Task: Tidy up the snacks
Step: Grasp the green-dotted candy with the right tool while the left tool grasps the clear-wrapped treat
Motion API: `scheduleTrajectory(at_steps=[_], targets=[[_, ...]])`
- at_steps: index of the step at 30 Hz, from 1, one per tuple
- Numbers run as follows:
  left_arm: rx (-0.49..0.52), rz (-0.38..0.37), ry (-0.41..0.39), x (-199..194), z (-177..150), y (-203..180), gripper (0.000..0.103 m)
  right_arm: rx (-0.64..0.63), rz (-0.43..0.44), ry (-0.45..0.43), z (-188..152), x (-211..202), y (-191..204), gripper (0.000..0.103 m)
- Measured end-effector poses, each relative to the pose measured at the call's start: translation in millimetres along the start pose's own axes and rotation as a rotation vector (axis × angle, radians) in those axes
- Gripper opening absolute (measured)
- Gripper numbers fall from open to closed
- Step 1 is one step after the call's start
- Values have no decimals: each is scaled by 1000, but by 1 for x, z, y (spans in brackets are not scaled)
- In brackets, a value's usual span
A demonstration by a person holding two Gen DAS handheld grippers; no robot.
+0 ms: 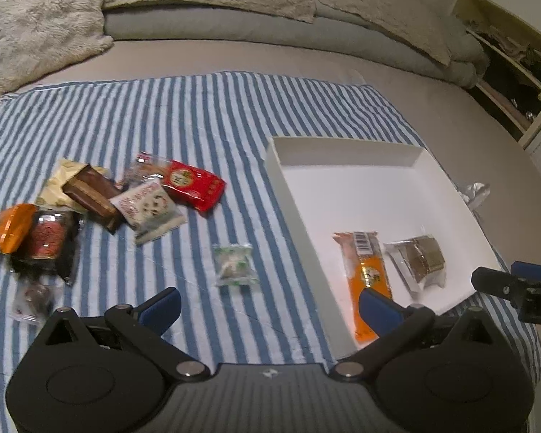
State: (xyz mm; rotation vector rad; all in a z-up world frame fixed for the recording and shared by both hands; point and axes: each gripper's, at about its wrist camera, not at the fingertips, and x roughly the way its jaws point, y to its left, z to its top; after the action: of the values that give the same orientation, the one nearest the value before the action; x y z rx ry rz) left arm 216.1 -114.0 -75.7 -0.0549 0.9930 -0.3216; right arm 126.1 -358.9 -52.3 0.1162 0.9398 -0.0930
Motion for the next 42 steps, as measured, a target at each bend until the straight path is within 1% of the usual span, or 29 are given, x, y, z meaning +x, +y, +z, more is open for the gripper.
scheduleTrajectory(at_steps=[4, 13, 21, 27, 33, 35, 36, 37, 38, 39, 40, 42], targets=[[-11, 24, -16, -7, 1, 17, 103, -9, 14, -2, 2, 5, 13, 103], [-41, 83, -38, -21, 3, 62, 103, -45, 55, 13, 13, 28, 56, 103], [-109, 162, -42, -29, 5, 117, 103, -121, 96, 33, 26, 52, 110, 103], [-152, 220, -12, -21, 4, 154, 103, -162, 125, 55, 34, 74, 145, 103], [-181, 270, 40, -3, 5, 179, 103, -157, 168, 103, 41, 95, 169, 102], [-180, 287, 57, 2, 6, 185, 103, -125, 201, 124, 43, 102, 174, 98], [-181, 289, 68, 6, 6, 187, 101, -104, 217, 142, 45, 108, 177, 90], [-181, 288, 75, 8, 7, 189, 95, -88, 230, 159, 46, 113, 178, 78], [-175, 288, 86, 12, 8, 191, 91, -72, 239, 182, 47, 120, 180, 71], [-165, 289, 96, 15, 9, 191, 85, -66, 238, 200, 48, 126, 183, 62], [-151, 289, 109, 18, 9, 192, 82, -69, 234, 212, 47, 130, 186, 59], [-116, 288, 134, 25, 10, 190, 79, -85, 215, 238, 47, 141, 189, 57]])
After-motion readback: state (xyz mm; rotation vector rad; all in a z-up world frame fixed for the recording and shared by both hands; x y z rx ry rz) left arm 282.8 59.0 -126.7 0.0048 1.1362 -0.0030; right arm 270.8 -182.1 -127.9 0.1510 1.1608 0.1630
